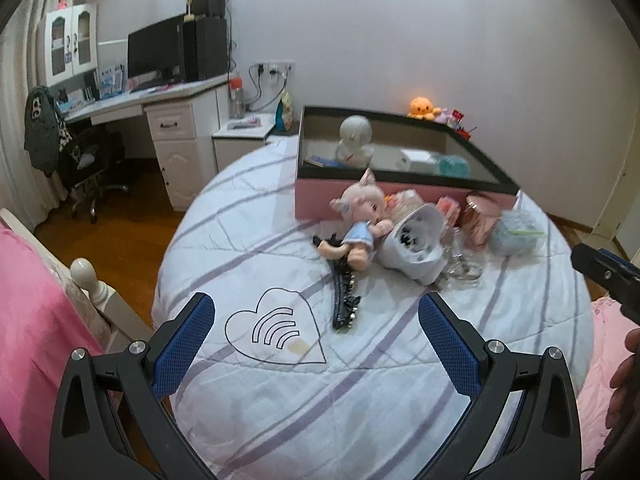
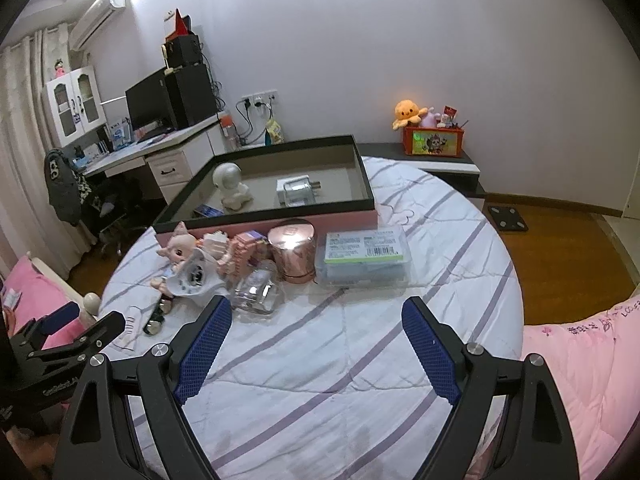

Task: Organize rigid objects
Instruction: 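Withdraw both tools from the tray and reach toward remaining items, then grasp the black hair clip with the left tool while the right tool grasps the clear medicine box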

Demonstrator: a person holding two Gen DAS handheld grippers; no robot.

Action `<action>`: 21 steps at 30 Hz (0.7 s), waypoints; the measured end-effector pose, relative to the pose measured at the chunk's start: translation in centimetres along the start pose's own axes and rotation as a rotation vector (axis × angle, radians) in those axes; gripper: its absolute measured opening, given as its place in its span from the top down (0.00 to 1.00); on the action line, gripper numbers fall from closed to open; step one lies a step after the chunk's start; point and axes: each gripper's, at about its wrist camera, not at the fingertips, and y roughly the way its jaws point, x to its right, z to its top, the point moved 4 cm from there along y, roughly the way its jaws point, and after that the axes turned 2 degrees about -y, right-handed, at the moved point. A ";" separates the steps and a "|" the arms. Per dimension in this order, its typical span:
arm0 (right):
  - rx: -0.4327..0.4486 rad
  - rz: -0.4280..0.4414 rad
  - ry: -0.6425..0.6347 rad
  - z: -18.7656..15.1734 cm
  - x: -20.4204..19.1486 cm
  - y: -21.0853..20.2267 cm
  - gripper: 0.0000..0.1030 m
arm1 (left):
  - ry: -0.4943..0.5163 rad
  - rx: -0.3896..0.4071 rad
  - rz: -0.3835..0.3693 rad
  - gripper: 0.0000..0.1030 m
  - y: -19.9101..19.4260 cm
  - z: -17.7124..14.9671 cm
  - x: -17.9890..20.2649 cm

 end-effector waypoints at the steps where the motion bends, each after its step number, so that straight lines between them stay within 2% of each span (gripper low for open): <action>1: -0.008 -0.004 0.005 0.0 0.2 0.4 0.14 | -0.003 -0.016 0.000 0.00 0.7 -0.1 -0.2; 11: -0.056 -0.019 0.014 0.7 1.4 4.0 0.14 | 0.010 -0.080 -0.003 0.00 5.0 0.0 -0.1; 15: -0.090 -0.022 0.020 1.0 1.9 6.1 0.14 | -0.003 -0.136 -0.019 0.02 7.1 0.0 -0.1; 20: -0.130 -0.021 0.042 1.4 2.8 8.7 0.14 | 0.032 -0.141 -0.045 0.12 7.7 0.3 0.7; 21: -0.133 -0.020 0.044 1.5 2.8 9.1 0.14 | 0.037 -0.142 -0.051 0.19 7.8 0.4 0.7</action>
